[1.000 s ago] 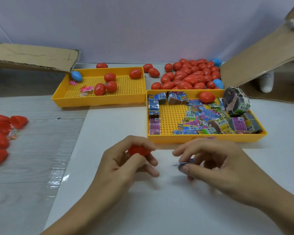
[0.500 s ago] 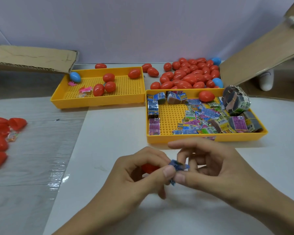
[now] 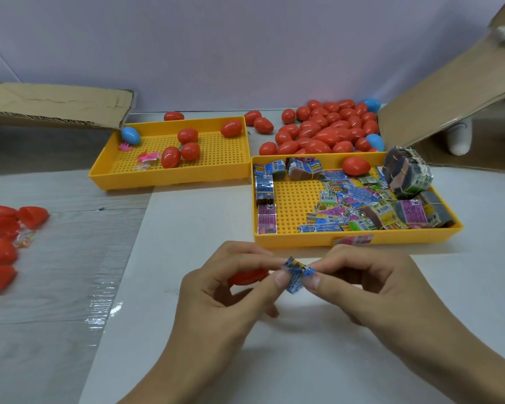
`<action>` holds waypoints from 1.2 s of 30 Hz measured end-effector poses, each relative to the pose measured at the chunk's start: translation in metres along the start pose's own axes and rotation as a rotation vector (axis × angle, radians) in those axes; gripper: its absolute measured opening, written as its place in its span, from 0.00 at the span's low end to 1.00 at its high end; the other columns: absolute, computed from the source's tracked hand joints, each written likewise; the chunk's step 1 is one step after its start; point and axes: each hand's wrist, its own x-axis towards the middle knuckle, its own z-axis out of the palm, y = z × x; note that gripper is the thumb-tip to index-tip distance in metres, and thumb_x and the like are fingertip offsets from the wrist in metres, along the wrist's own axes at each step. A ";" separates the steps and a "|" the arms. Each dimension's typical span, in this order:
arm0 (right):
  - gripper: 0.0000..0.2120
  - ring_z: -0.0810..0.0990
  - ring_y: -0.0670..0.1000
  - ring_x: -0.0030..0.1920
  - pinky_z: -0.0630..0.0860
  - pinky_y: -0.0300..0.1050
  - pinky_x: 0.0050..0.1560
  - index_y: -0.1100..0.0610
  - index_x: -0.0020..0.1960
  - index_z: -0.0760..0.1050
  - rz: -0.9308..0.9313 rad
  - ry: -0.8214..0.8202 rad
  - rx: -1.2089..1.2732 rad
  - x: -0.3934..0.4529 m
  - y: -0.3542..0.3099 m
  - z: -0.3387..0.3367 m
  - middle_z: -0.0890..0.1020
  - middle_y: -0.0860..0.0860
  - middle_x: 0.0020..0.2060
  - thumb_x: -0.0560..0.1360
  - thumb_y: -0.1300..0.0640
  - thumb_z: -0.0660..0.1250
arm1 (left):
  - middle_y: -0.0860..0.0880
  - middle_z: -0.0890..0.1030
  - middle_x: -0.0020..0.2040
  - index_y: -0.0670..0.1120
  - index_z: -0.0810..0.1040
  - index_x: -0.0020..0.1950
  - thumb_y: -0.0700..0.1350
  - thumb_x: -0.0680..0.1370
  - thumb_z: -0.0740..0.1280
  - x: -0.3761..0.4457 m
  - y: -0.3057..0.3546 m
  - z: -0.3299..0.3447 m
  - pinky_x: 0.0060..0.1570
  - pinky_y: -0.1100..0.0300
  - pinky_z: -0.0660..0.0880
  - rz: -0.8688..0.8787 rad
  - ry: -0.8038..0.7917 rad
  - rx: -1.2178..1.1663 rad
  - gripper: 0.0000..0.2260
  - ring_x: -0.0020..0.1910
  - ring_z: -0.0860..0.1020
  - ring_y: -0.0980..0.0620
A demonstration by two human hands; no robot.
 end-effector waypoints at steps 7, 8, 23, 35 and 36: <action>0.05 0.72 0.40 0.26 0.66 0.29 0.27 0.49 0.41 0.82 0.025 -0.009 0.023 0.000 0.000 -0.001 0.78 0.40 0.26 0.68 0.50 0.70 | 0.44 0.80 0.50 0.44 0.83 0.37 0.43 0.65 0.75 -0.003 0.004 -0.001 0.34 0.56 0.74 -0.207 -0.176 -0.223 0.04 0.30 0.75 0.48; 0.05 0.75 0.41 0.26 0.68 0.32 0.27 0.48 0.43 0.83 0.024 -0.030 0.036 0.000 -0.001 0.000 0.80 0.41 0.30 0.68 0.49 0.71 | 0.44 0.79 0.50 0.43 0.83 0.37 0.42 0.66 0.75 -0.004 0.005 -0.001 0.35 0.56 0.74 -0.206 -0.210 -0.231 0.04 0.29 0.75 0.47; 0.08 0.84 0.53 0.31 0.75 0.41 0.22 0.48 0.45 0.86 -0.244 0.148 0.060 -0.003 -0.001 0.004 0.84 0.52 0.35 0.70 0.59 0.73 | 0.47 0.79 0.52 0.47 0.84 0.51 0.45 0.75 0.66 -0.011 0.012 0.001 0.39 0.56 0.76 -0.064 -0.232 -0.083 0.09 0.44 0.78 0.44; 0.09 0.83 0.49 0.34 0.74 0.38 0.22 0.48 0.48 0.84 -0.403 0.096 -0.122 -0.004 -0.001 0.002 0.84 0.43 0.39 0.71 0.58 0.71 | 0.46 0.82 0.50 0.50 0.83 0.52 0.47 0.68 0.74 -0.008 0.015 -0.002 0.39 0.60 0.80 -0.125 -0.122 -0.097 0.13 0.41 0.83 0.49; 0.08 0.83 0.49 0.35 0.74 0.38 0.23 0.48 0.48 0.83 -0.408 0.096 -0.143 -0.004 0.000 0.002 0.84 0.43 0.39 0.71 0.56 0.71 | 0.46 0.83 0.50 0.50 0.83 0.52 0.46 0.69 0.73 -0.008 0.015 -0.002 0.40 0.60 0.80 -0.129 -0.134 -0.102 0.13 0.41 0.84 0.48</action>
